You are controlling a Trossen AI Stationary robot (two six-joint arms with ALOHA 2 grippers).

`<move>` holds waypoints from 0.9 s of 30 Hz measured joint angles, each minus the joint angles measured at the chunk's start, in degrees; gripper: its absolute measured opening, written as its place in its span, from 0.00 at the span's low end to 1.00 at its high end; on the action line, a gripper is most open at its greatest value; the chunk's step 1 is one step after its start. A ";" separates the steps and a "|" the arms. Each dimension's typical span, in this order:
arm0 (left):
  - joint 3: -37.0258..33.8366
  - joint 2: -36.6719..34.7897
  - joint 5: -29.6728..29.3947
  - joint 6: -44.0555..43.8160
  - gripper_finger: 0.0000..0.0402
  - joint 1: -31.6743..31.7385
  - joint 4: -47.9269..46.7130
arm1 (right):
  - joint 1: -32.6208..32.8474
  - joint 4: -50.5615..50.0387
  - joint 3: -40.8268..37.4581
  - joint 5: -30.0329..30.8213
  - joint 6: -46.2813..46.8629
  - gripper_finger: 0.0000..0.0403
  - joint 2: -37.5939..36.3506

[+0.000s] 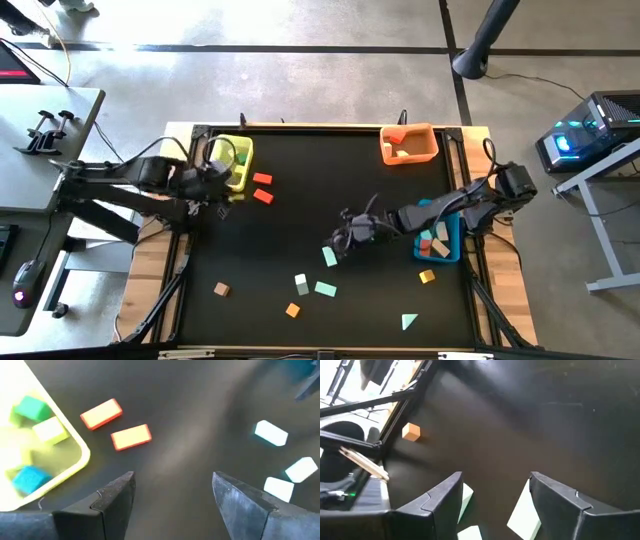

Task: Sort blocks by size
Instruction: Put the pink square block into the yellow bin

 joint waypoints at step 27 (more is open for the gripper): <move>3.59 33.23 19.38 10.12 0.63 -24.16 8.91 | 6.20 -12.39 0.00 11.31 -5.05 0.55 -7.88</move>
